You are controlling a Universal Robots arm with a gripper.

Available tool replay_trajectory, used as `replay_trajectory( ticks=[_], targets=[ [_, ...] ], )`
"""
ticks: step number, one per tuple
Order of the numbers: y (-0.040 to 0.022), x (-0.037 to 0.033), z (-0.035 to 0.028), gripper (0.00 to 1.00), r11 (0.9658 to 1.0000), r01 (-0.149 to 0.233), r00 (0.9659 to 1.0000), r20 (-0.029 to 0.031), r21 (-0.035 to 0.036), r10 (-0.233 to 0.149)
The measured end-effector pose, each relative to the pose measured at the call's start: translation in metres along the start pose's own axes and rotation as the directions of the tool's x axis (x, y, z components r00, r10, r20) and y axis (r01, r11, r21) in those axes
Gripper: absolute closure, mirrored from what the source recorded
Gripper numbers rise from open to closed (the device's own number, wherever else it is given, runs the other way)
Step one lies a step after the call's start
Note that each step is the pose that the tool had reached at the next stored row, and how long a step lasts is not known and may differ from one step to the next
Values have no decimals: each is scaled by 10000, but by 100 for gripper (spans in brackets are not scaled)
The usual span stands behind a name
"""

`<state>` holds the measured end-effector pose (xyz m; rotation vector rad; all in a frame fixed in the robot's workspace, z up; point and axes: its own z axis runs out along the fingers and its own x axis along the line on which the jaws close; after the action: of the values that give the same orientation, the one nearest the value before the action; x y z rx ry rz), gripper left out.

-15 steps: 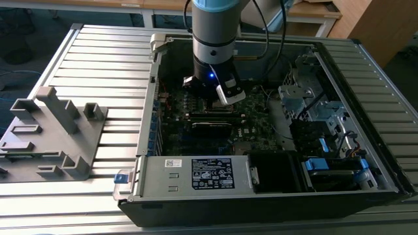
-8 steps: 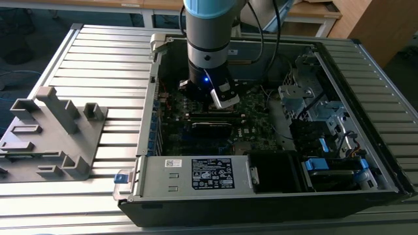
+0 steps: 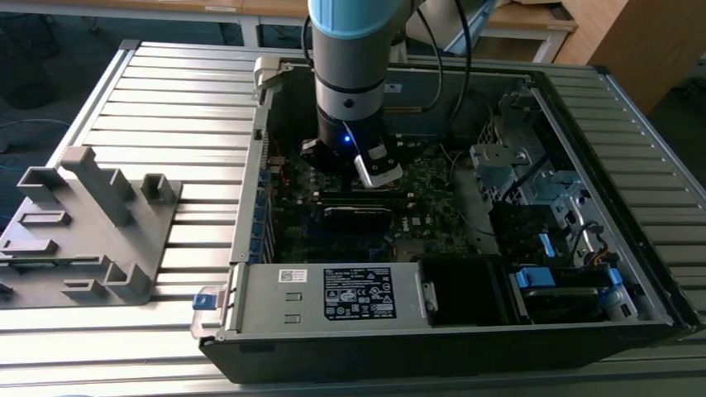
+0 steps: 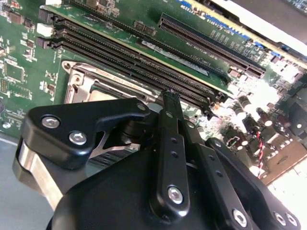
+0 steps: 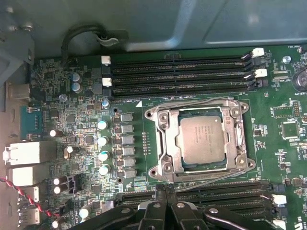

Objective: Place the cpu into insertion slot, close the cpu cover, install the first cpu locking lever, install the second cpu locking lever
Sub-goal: 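Install the second cpu locking lever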

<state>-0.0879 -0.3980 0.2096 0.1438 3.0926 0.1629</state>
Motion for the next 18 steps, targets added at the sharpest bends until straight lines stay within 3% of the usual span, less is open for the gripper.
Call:
replay_trajectory(
  ticks=[11, 15, 18],
  targets=[
    [-5, 2, 43, 89, 10000, 0, 10000, 0, -5, 0],
    [-5, 4, 48, 89, 9999, -8, 10000, -12, -142, 7],
    [-6, 3, 59, 89, 9999, -8, 10000, -13, -166, 7]
  ],
)
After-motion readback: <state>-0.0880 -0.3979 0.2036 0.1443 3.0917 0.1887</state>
